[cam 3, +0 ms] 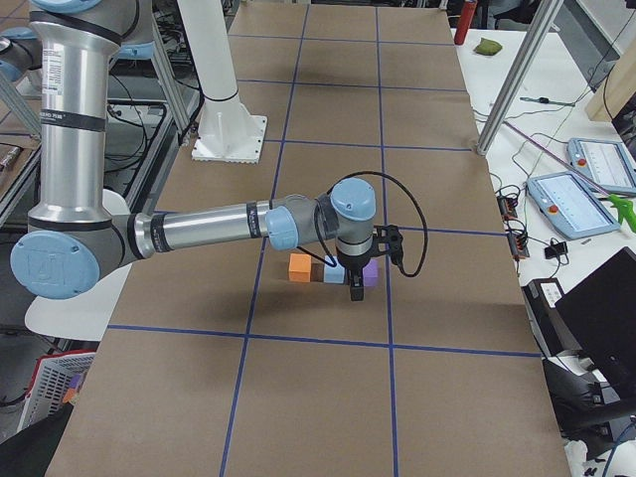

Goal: Place blue block between orange and purple blocks

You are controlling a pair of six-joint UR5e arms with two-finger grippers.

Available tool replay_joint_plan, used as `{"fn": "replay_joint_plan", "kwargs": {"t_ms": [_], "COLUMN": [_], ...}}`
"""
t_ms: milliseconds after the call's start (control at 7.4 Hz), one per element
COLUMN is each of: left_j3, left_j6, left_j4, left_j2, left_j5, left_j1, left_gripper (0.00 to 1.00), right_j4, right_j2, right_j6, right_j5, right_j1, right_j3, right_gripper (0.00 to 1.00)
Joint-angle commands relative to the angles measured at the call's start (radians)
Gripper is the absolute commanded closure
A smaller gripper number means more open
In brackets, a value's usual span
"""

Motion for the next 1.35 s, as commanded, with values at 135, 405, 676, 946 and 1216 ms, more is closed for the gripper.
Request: {"fn": "replay_joint_plan", "kwargs": {"t_ms": [135, 405, 676, 946, 1216], "left_j3": [-0.001, -0.006, -0.012, -0.015, -0.015], "left_j6": [-0.041, -0.041, -0.041, -0.038, -0.034], "left_j4": [-0.002, -0.007, -0.011, -0.013, -0.014], "left_j2": [0.014, 0.015, 0.006, 0.014, 0.015], "left_j5": [-0.001, -0.002, 0.001, 0.002, 0.001], "left_j1": [0.000, 0.000, 0.000, 0.000, 0.000], "left_gripper": [0.00, 0.00, 0.00, 0.00, 0.00], "right_j4": [-0.002, -0.002, -0.001, -0.004, -0.004], "right_j2": [0.006, 0.005, 0.003, -0.003, 0.000], "right_j6": [0.009, 0.012, 0.009, -0.060, -0.145], "right_j5": [0.003, 0.006, 0.004, 0.013, 0.035], "right_j1": [-0.012, -0.024, -0.023, -0.021, -0.003], "right_j3": [-0.004, -0.007, -0.007, -0.054, -0.080], "right_gripper": [0.00, 0.00, 0.00, 0.00, 0.00]}}
